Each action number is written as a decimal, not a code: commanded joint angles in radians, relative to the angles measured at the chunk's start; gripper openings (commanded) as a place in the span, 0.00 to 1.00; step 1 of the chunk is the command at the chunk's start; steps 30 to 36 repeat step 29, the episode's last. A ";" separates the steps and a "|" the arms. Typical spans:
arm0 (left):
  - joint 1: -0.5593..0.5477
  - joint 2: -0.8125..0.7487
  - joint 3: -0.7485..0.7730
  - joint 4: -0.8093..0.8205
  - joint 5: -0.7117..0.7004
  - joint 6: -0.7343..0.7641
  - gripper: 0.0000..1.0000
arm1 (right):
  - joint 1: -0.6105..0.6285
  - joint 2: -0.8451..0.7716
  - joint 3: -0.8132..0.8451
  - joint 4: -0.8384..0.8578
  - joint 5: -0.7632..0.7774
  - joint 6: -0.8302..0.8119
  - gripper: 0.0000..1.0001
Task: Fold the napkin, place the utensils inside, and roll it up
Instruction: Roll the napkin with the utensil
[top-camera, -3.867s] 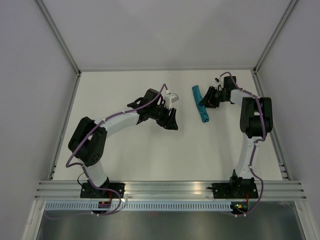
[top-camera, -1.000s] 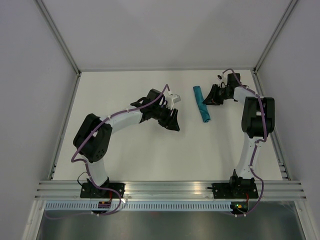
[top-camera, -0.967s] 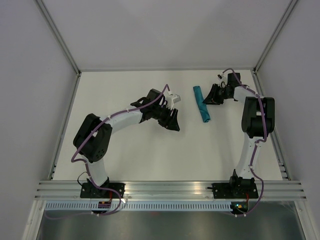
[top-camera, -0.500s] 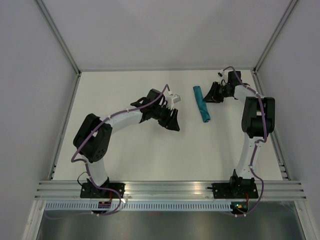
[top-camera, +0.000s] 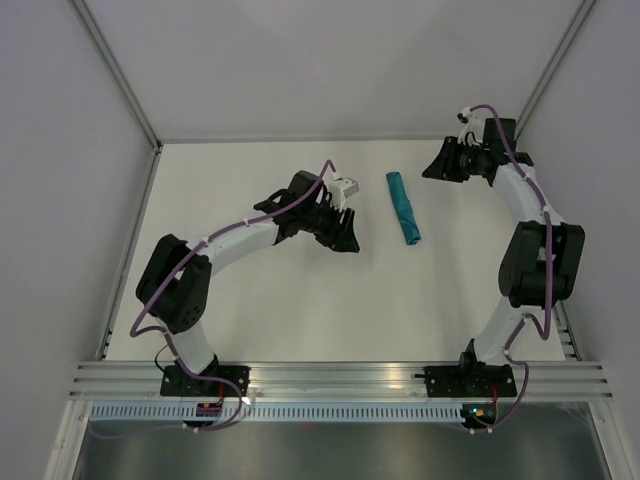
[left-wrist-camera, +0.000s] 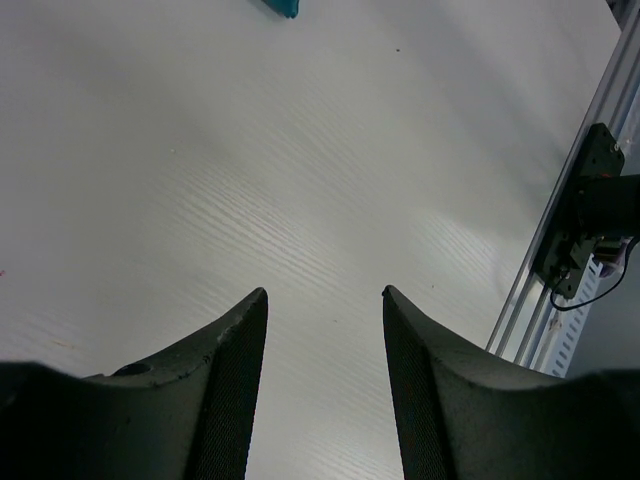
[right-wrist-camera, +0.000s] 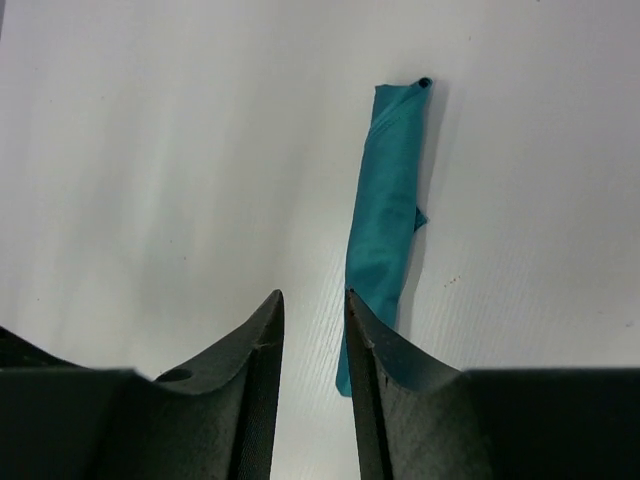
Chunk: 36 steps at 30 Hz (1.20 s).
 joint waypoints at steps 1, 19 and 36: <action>-0.001 -0.103 0.029 0.026 -0.108 -0.071 0.55 | -0.019 -0.166 -0.043 -0.031 -0.009 -0.064 0.37; 0.004 -0.206 -0.023 0.053 -0.150 -0.109 0.56 | -0.053 -0.692 -0.358 -0.099 0.100 -0.279 0.45; 0.006 -0.204 -0.009 0.053 -0.139 -0.112 0.56 | -0.053 -0.738 -0.398 -0.065 0.103 -0.273 0.45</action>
